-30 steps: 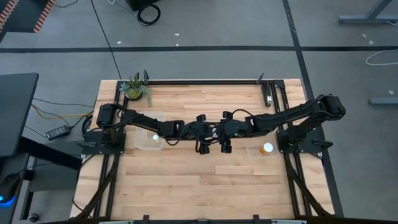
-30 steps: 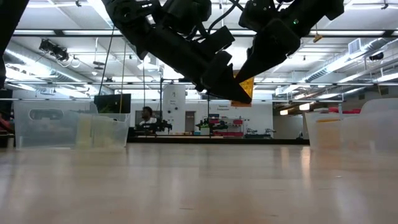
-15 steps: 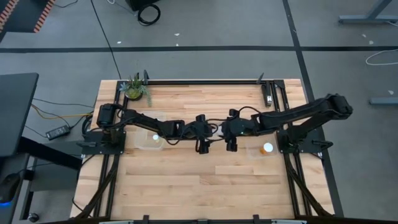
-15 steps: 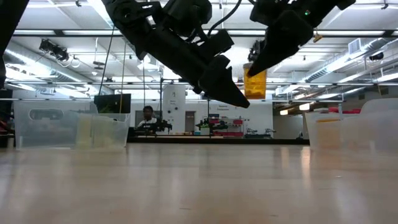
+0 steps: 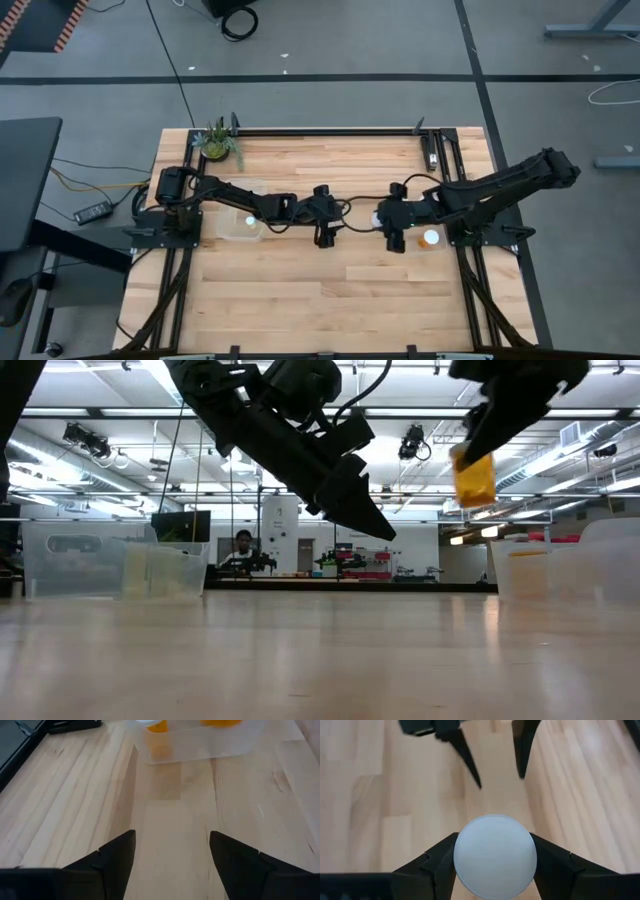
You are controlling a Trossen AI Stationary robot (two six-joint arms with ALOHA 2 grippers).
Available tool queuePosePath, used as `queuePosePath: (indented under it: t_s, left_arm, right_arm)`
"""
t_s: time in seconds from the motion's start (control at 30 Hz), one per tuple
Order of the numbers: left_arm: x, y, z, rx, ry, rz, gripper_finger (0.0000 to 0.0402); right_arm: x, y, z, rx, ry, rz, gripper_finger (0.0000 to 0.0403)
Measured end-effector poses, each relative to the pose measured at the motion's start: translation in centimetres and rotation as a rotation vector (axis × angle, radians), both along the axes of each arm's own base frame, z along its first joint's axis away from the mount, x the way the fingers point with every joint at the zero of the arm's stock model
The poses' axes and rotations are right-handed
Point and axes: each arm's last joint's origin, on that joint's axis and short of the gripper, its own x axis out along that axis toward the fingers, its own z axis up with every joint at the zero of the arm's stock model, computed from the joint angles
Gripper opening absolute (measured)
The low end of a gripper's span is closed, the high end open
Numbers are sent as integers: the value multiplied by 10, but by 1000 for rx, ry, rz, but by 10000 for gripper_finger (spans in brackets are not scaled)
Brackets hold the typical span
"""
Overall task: Pick and place medicine bottles into bin by pill shape (circle, oval)
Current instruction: Put the large orange pill bottle into the right transparent bin
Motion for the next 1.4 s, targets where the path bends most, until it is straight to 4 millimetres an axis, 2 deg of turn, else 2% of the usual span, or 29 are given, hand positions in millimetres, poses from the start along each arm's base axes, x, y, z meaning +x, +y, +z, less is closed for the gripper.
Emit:
queuePosePath:
  t_s: [0.2, 0.4, 0.67, 0.87, 1.2, 1.4]
  left_arm:
    - [0, 0, 0, 0, 1, -1, 249]
    - [0, 0, 0, -6, 0, 3, 236]
    - [-1, -1, -1, -6, 12, 2, 227]
    - [-1, 0, -1, -5, 12, 2, 228]
    - [-1, 0, -1, -5, 11, 2, 216]
    - [-1, 0, -1, -5, 11, 2, 210]
  right_arm:
    - [-26, 6, 9, 29, 28, -65, 225]
    - [-45, 10, 8, 12, 21, -121, 225]
    - [-77, 3, -24, 52, 8, -207, 225]
    - [-91, -4, -44, 117, -29, -261, 225]
    - [-101, -7, -87, 208, -11, -388, 225]
    - [-105, -9, -98, 237, 0, -441, 226]
